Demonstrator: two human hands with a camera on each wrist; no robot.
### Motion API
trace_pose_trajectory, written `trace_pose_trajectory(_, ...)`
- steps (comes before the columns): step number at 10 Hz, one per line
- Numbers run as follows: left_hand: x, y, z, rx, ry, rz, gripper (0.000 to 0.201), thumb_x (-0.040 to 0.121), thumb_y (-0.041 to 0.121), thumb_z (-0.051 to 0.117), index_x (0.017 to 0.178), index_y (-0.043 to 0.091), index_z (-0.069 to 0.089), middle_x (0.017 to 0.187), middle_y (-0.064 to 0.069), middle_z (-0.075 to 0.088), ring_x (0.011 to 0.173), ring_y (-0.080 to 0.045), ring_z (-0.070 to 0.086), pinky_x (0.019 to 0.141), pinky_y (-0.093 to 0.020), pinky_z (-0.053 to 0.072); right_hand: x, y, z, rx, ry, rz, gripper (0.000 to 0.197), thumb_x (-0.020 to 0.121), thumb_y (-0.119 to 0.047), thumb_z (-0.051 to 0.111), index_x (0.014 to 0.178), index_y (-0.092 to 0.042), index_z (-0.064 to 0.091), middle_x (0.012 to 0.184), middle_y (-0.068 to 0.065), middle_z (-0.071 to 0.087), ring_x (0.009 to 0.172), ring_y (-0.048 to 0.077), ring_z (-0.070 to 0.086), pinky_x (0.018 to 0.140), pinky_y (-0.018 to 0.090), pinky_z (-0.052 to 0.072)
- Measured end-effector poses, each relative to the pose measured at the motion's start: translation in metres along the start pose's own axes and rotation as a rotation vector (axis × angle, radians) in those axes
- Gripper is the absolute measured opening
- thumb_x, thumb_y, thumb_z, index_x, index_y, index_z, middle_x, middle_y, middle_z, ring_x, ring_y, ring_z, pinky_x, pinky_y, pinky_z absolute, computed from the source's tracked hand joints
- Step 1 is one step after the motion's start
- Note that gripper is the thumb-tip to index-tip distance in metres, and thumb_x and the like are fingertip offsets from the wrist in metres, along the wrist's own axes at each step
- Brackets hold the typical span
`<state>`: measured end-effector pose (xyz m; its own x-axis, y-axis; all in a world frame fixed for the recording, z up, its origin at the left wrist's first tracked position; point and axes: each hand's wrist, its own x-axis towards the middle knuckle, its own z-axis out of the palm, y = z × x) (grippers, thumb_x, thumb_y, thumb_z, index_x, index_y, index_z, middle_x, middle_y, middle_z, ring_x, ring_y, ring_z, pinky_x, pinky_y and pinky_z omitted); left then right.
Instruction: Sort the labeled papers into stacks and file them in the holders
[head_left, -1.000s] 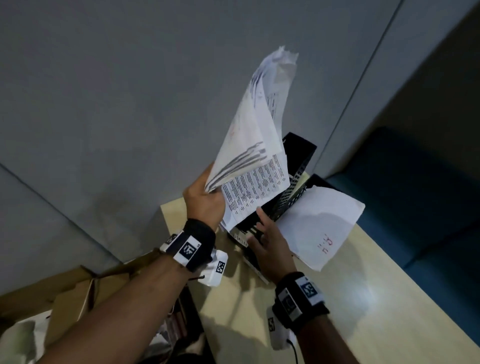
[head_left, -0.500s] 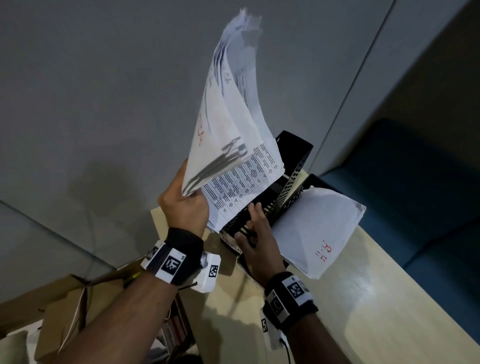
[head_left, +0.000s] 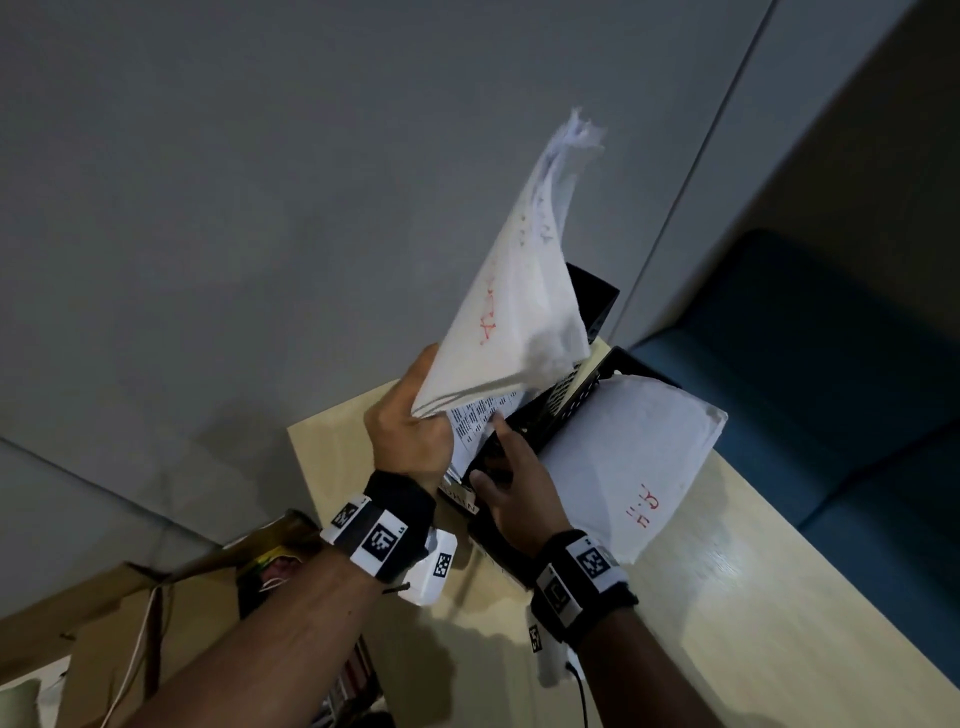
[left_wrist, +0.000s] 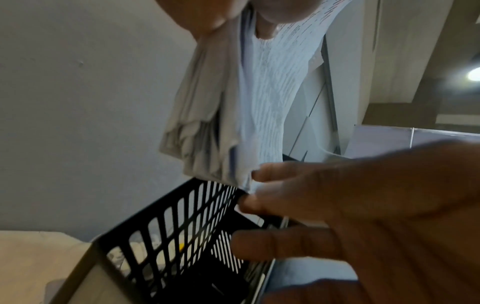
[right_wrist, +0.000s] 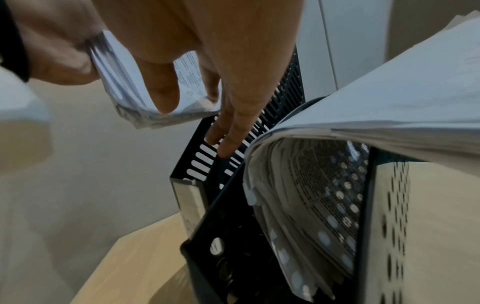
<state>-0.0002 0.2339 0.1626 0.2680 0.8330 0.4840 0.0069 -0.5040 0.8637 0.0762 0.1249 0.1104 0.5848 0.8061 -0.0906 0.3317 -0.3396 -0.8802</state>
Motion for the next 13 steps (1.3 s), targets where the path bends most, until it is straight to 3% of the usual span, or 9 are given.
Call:
trace_pose_trajectory(2, -0.008, -0.010, 0.012, 0.002, -0.130, -0.086, 0.040, 0.084, 0.006, 0.059, 0.118, 0.024, 0.067, 0.104, 0.005, 0.070, 0.094, 0.005, 0.058, 0.081, -0.003, 0.041, 0.003, -0.002, -0.004, -0.023, 0.011, 0.059, 0.051, 0.090, -0.013, 0.061, 0.137, -0.024, 0.045, 0.106, 0.008, 0.064, 0.086, 0.015, 0.058, 0.075, 0.014, 0.046)
trace_pose_trajectory(3, -0.017, -0.013, 0.019, 0.044, -0.237, -0.239, 0.056, 0.082, -0.014, 0.056, 0.120, 0.025, 0.065, 0.098, 0.009, 0.065, 0.089, -0.006, 0.057, 0.074, -0.003, 0.040, 0.003, -0.004, -0.004, -0.054, 0.053, 0.050, 0.025, 0.089, -0.015, 0.062, 0.113, -0.019, 0.055, 0.097, 0.004, 0.066, 0.085, 0.019, 0.061, 0.077, 0.027, 0.049)
trace_pose_trajectory(5, -0.003, -0.019, 0.034, -0.884, -0.101, -0.974, 0.020, 0.084, 0.000, 0.059, 0.093, 0.007, 0.076, 0.094, -0.010, 0.072, 0.084, -0.027, 0.068, 0.070, -0.030, 0.057, 0.003, -0.006, -0.001, -0.133, -0.020, 0.011, 0.058, 0.089, -0.012, 0.060, 0.142, -0.023, 0.040, 0.144, -0.005, 0.043, 0.123, 0.014, 0.050, 0.104, 0.027, 0.041)
trace_pose_trajectory(6, 0.004, -0.022, 0.043, -0.656, -0.117, -0.848, 0.051, 0.087, -0.012, 0.049, 0.101, 0.031, 0.071, 0.089, 0.015, 0.068, 0.084, 0.002, 0.063, 0.075, -0.010, 0.049, 0.001, -0.004, 0.006, -0.215, -0.126, 0.009, 0.061, 0.089, -0.014, 0.055, 0.145, -0.027, 0.034, 0.153, -0.007, 0.031, 0.135, 0.012, 0.039, 0.110, 0.028, 0.036)
trace_pose_trajectory(7, 0.005, -0.038, 0.052, -0.582, -0.177, -0.748, 0.046, 0.084, -0.011, 0.054, 0.115, 0.019, 0.068, 0.096, 0.012, 0.066, 0.089, 0.007, 0.063, 0.082, -0.011, 0.048, -0.001, -0.006, 0.008, -0.308, -0.159, 0.001, 0.053, 0.092, -0.013, 0.050, 0.144, -0.015, 0.036, 0.152, 0.001, 0.032, 0.137, 0.015, 0.036, 0.110, 0.023, 0.031)
trace_pose_trajectory(8, 0.000, -0.036, 0.052, -0.466, -0.204, -0.693, 0.022, 0.078, 0.005, 0.065, 0.096, -0.004, 0.072, 0.091, -0.011, 0.071, 0.091, -0.027, 0.063, 0.088, -0.035, 0.050, -0.004, -0.009, 0.012, -0.382, -0.204, 0.072, 0.044, 0.095, -0.009, 0.045, 0.138, -0.006, 0.041, 0.144, 0.010, 0.043, 0.131, 0.023, 0.043, 0.105, 0.020, 0.037)
trace_pose_trajectory(10, -0.028, -0.056, 0.045, -0.275, -0.380, -0.676, 0.017, 0.088, 0.015, 0.059, 0.101, 0.010, 0.070, 0.098, -0.013, 0.065, 0.093, -0.029, 0.059, 0.079, -0.037, 0.047, -0.012, -0.006, 0.022, -0.602, -0.303, 0.134, 0.032, 0.094, -0.019, 0.045, 0.122, -0.004, 0.049, 0.119, 0.016, 0.062, 0.095, 0.028, 0.059, 0.090, 0.039, 0.049)
trace_pose_trajectory(12, -0.020, -0.057, 0.031, 0.032, -0.845, -0.493, 0.084, 0.077, 0.008, 0.076, 0.146, 0.022, 0.030, 0.134, 0.010, 0.041, 0.125, -0.011, 0.042, 0.098, -0.015, 0.036, -0.038, -0.007, 0.007, -0.494, -0.201, 0.023, 0.036, 0.094, -0.021, 0.047, 0.129, -0.017, 0.053, 0.135, 0.003, 0.050, 0.116, 0.025, 0.053, 0.098, 0.038, 0.046)
trace_pose_trajectory(13, -0.028, -0.054, 0.003, 0.111, -0.741, -0.293, 0.092, 0.073, 0.016, 0.082, 0.148, 0.024, 0.030, 0.143, 0.011, 0.033, 0.129, -0.004, 0.034, 0.108, -0.023, 0.030, -0.075, -0.017, -0.024, -0.345, -0.125, 0.019, 0.032, 0.094, -0.021, 0.051, 0.126, -0.023, 0.058, 0.127, -0.005, 0.057, 0.112, 0.014, 0.054, 0.096, 0.027, 0.045)
